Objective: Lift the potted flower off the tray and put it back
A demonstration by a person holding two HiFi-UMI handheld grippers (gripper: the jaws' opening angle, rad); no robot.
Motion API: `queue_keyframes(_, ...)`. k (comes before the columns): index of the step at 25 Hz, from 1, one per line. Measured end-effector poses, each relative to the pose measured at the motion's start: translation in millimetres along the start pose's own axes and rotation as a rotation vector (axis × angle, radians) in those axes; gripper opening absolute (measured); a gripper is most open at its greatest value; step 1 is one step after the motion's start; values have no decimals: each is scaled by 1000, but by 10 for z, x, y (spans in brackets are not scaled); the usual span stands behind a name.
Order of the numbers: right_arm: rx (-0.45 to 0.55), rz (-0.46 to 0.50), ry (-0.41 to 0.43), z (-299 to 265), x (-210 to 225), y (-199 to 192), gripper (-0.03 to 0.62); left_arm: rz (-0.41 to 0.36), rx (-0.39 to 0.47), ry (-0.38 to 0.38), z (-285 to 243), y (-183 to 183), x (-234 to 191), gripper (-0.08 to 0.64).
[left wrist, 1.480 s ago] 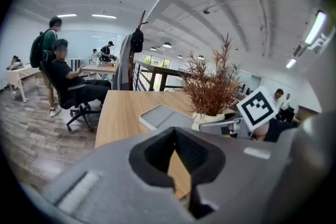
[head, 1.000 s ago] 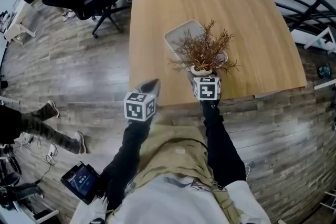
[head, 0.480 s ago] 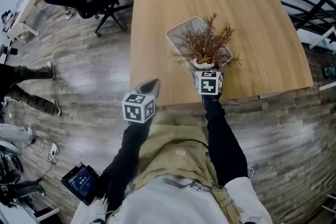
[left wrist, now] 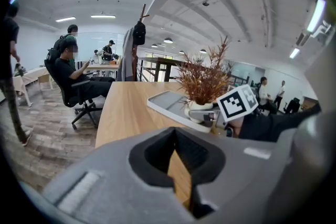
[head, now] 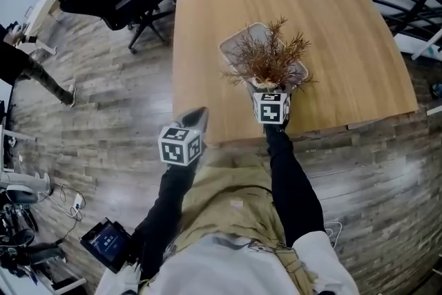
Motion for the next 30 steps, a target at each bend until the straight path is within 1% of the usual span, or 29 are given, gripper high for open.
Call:
queue_keyframes(5,-22,-7,-3,37,36,-97,485,-8,-8,-15,-32,23,71,2)
queue_keyframes(8,-9,-26,-1,43,61,-102,486,-9,-11,-20,-50,47,104,2)
queue_keyframes(10,-3,-20,-4,49,82,-94,485,-6,-13,-19,-61,72,119,2)
queue_keyframes(16,-47,-11,19,92,160,-151,485,10,-19,-12,-120,176,158,2)
queue_keyframes(19,-40,-9,23,267,142,-118,485,19,-20,-22,-92,221,236,2)
queue_keyframes(22,-61,-21,39,687,-17,-4,477,23,-14,-36,230,423,388,2)
queue_keyframes(24,-80,-20,53,1035,-149,133,459,22,-9,-45,508,628,503,2)
queue_keyframes(27,-101,-7,51,1456,-286,373,392,23,-1,-53,771,919,616,2)
queue_keyframes(29,-114,-1,40,1689,-336,494,327,27,5,-61,877,1076,671,2)
queue_keyframes(30,-111,2,34,1797,-350,549,306,30,11,-66,922,1148,697,2)
Point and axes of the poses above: the fingertips, and each gripper's own axes: z backward along the fingers, x to its right, y out of its top, the point moved 10 cm from there along z, backward along the fingers, and after that the axes turned 1 degree about z, right-handed, at the moved point
